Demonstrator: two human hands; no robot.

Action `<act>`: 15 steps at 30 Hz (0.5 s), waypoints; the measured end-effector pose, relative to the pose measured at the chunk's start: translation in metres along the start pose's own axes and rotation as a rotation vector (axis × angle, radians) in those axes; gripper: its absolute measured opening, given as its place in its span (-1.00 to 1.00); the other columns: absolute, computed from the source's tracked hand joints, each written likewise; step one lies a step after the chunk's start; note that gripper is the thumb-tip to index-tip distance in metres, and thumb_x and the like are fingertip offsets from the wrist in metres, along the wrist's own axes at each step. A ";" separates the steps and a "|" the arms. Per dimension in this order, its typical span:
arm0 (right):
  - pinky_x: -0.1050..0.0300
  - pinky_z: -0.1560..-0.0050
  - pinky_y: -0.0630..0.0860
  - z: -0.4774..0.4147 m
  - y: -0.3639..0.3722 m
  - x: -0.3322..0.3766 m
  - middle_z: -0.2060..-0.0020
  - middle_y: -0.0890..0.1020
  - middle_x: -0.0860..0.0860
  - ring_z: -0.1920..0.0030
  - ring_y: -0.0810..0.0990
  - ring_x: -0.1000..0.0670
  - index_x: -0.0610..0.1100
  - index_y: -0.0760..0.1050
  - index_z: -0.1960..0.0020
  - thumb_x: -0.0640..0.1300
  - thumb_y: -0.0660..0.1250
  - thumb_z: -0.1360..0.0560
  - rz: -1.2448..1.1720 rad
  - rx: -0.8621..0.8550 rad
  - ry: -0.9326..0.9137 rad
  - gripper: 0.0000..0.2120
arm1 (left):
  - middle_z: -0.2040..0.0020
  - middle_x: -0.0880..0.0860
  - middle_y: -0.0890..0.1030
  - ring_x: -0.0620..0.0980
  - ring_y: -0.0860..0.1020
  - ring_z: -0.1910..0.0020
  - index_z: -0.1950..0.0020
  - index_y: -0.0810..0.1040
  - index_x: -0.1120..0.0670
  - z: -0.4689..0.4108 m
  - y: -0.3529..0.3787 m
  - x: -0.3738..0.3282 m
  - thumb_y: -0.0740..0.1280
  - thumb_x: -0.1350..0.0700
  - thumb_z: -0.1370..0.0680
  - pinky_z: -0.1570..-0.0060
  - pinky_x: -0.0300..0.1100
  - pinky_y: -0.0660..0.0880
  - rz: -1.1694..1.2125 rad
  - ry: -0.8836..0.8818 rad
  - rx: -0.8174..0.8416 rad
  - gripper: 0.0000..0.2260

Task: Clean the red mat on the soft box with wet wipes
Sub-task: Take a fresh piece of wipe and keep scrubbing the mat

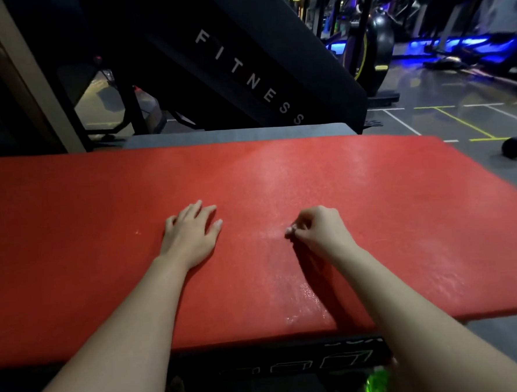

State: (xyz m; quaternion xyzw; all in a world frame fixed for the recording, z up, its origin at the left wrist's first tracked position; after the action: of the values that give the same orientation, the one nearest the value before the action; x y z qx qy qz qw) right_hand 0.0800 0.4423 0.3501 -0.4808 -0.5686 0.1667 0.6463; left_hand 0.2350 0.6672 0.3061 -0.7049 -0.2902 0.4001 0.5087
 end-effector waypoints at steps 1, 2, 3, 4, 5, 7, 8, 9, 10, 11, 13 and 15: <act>0.47 0.39 0.32 -0.009 0.003 0.000 0.31 0.67 0.08 0.25 0.60 0.11 -0.02 0.59 0.27 -0.25 0.38 -0.43 -0.029 -0.031 -0.003 -0.83 | -0.62 0.04 0.25 0.02 0.18 -0.61 -0.57 0.33 -0.11 -0.004 0.002 -0.001 0.15 -0.19 -0.68 -0.53 0.09 0.08 -0.010 -0.002 0.028 -0.54; 0.46 0.37 0.32 -0.017 0.006 -0.001 0.27 0.70 0.06 0.24 0.60 0.12 -0.04 0.64 0.23 -0.27 0.37 -0.43 -0.032 -0.044 -0.009 -0.84 | -0.63 0.03 0.23 0.02 0.17 -0.61 -0.58 0.32 -0.12 -0.009 0.002 -0.003 0.14 -0.20 -0.68 -0.55 0.09 0.06 -0.015 0.003 0.045 -0.53; 0.44 0.37 0.32 -0.021 0.007 -0.002 0.26 0.70 0.06 0.25 0.57 0.13 -0.06 0.66 0.21 -0.25 0.39 -0.43 -0.016 -0.036 -0.011 -0.87 | -0.64 0.03 0.22 0.02 0.18 -0.61 -0.57 0.32 -0.12 -0.014 0.002 -0.007 0.14 -0.21 -0.68 -0.56 0.09 0.06 -0.017 0.011 0.061 -0.52; 0.44 0.39 0.31 -0.022 0.005 -0.003 0.31 0.68 0.06 0.29 0.55 0.13 -0.06 0.66 0.21 -0.20 0.43 -0.41 0.002 0.003 -0.015 -0.93 | -0.64 0.02 0.22 0.02 0.18 -0.61 -0.57 0.33 -0.12 -0.019 0.002 -0.011 0.13 -0.22 -0.67 -0.57 0.09 0.07 -0.018 0.017 0.072 -0.52; 0.42 0.43 0.30 -0.022 0.001 -0.004 0.38 0.64 0.08 0.34 0.53 0.15 -0.05 0.64 0.24 -0.13 0.48 -0.39 0.020 0.081 -0.026 -0.95 | -0.64 0.02 0.21 0.02 0.17 -0.61 -0.57 0.34 -0.11 -0.023 0.002 -0.014 0.12 -0.22 -0.67 -0.57 0.09 0.07 -0.016 0.021 0.076 -0.52; 0.38 0.47 0.31 -0.017 -0.007 -0.007 0.48 0.59 0.09 0.45 0.49 0.21 -0.07 0.63 0.29 -0.04 0.54 -0.35 0.032 0.301 -0.041 -0.86 | -0.64 0.01 0.20 0.01 0.16 -0.61 -0.56 0.34 -0.11 -0.030 0.002 -0.019 0.12 -0.21 -0.68 -0.58 0.08 0.07 -0.013 0.037 0.068 -0.53; 0.39 0.47 0.32 -0.015 -0.011 -0.008 0.48 0.60 0.10 0.47 0.47 0.24 -0.07 0.65 0.28 -0.04 0.54 -0.34 0.025 0.370 -0.045 -0.87 | -0.65 0.01 0.19 0.00 0.14 -0.62 -0.57 0.34 -0.11 -0.035 0.003 -0.020 0.12 -0.20 -0.68 -0.58 0.08 0.06 -0.016 0.052 0.063 -0.54; 0.38 0.45 0.35 -0.016 -0.012 -0.010 0.46 0.61 0.10 0.46 0.48 0.24 -0.06 0.67 0.25 -0.05 0.53 -0.34 0.014 0.384 -0.053 -0.91 | -0.65 0.01 0.18 0.00 0.13 -0.62 -0.57 0.33 -0.11 -0.039 0.005 -0.020 0.12 -0.19 -0.68 -0.58 0.08 0.06 -0.016 0.067 0.064 -0.54; 0.35 0.41 0.39 -0.017 -0.010 -0.012 0.43 0.63 0.11 0.43 0.50 0.24 -0.04 0.68 0.22 -0.08 0.50 -0.35 0.002 0.352 -0.064 -0.96 | -0.65 0.01 0.17 0.00 0.12 -0.63 -0.57 0.33 -0.11 -0.043 0.006 -0.021 0.12 -0.19 -0.68 -0.58 0.08 0.06 -0.006 0.073 0.074 -0.54; 0.31 0.36 0.42 -0.021 -0.007 -0.014 0.41 0.63 0.12 0.39 0.53 0.23 -0.02 0.69 0.20 -0.10 0.47 -0.37 -0.002 0.286 -0.084 -0.97 | -0.65 0.01 0.18 0.00 0.12 -0.63 -0.57 0.33 -0.11 -0.047 0.007 -0.021 0.13 -0.19 -0.69 -0.58 0.08 0.07 0.009 0.066 0.086 -0.54; 0.34 0.31 0.39 -0.034 -0.001 -0.016 0.37 0.62 0.14 0.33 0.54 0.22 0.00 0.70 0.16 -0.10 0.46 -0.41 0.003 0.172 -0.126 -0.95 | -0.61 0.04 0.28 0.04 0.21 -0.59 -0.54 0.38 -0.08 -0.056 0.009 -0.024 0.13 -0.18 -0.68 -0.54 0.08 0.15 -0.002 0.029 0.105 -0.56; 0.36 0.32 0.32 -0.059 0.003 -0.018 0.31 0.62 0.12 0.28 0.55 0.16 -0.01 0.70 0.12 -0.06 0.48 -0.43 0.041 0.126 -0.167 -0.95 | -0.43 0.09 0.45 0.12 0.37 -0.44 -0.41 0.48 -0.04 -0.072 0.008 -0.028 0.16 -0.19 -0.67 -0.40 0.06 0.34 -0.083 0.017 0.086 -0.60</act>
State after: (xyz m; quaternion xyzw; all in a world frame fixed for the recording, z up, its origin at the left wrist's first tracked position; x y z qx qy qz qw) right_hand 0.1280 0.4042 0.3436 -0.4353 -0.5987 0.2549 0.6222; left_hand 0.2825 0.6066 0.3182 -0.6732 -0.2972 0.3846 0.5572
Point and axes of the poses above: each hand's wrist, its own z-axis away from the middle knuckle, its own y-axis out of the palm, x = y × z, the point moved 2 cm from there along -z, towards the middle knuckle
